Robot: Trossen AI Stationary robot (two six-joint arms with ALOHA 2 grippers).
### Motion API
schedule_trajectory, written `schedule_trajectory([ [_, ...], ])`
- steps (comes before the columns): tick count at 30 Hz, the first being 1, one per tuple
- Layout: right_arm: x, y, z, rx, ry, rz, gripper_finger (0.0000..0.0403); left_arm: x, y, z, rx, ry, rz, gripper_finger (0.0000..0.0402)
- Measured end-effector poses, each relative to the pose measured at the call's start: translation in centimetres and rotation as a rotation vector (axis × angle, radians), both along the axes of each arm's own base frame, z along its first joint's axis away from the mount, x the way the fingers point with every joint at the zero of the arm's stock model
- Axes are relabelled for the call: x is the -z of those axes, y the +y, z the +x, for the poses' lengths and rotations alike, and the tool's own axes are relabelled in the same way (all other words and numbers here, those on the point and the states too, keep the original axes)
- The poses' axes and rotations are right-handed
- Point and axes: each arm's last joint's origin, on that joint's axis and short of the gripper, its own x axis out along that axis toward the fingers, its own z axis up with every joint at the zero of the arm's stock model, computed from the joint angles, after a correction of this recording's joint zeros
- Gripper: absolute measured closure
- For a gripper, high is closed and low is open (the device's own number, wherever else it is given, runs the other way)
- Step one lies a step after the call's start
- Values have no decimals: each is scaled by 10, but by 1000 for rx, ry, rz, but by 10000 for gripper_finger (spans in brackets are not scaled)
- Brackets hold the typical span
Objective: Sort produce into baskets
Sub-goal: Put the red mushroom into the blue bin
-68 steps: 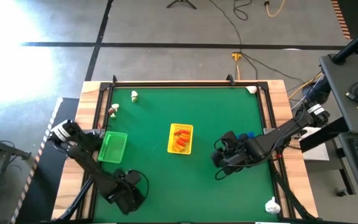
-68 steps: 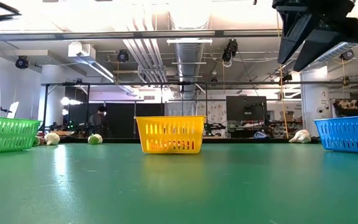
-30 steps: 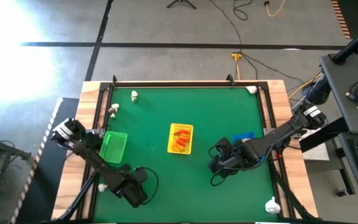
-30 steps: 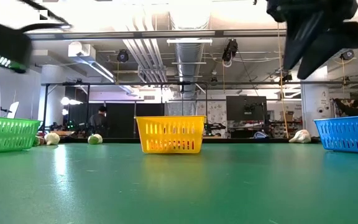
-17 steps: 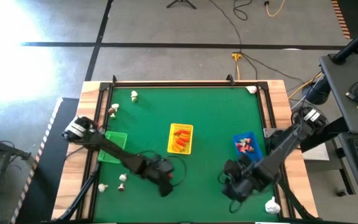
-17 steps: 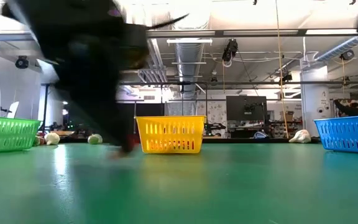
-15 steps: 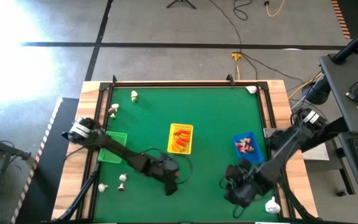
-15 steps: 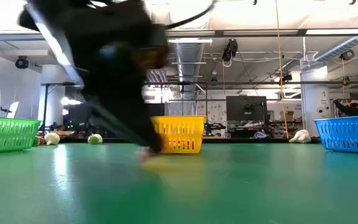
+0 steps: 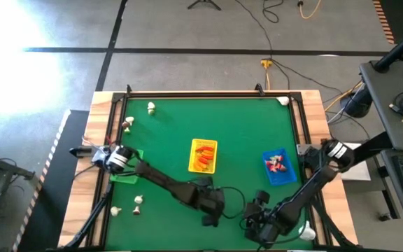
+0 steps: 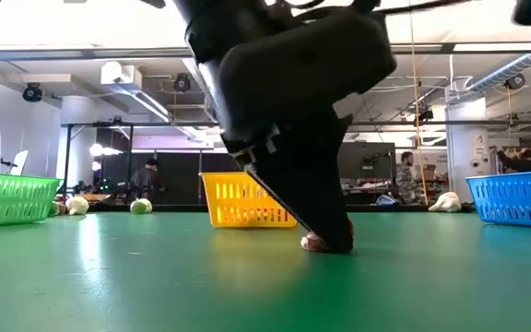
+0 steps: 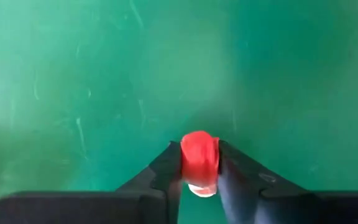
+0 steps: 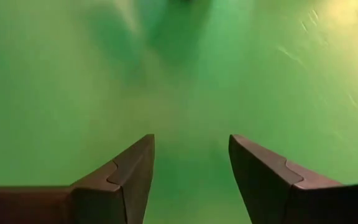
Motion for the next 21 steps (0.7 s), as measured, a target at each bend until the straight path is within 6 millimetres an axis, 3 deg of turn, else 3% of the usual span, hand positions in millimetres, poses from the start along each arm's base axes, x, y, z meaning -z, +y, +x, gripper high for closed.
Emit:
schedule_trajectory([
  [10,15,-13,48,-83,-124,4,204,-12,-20,-29,79,181,171,250],
  [21,33,-30,100,-168,-294,-36,203,-24,-33,-78,73,282,217,219],
])
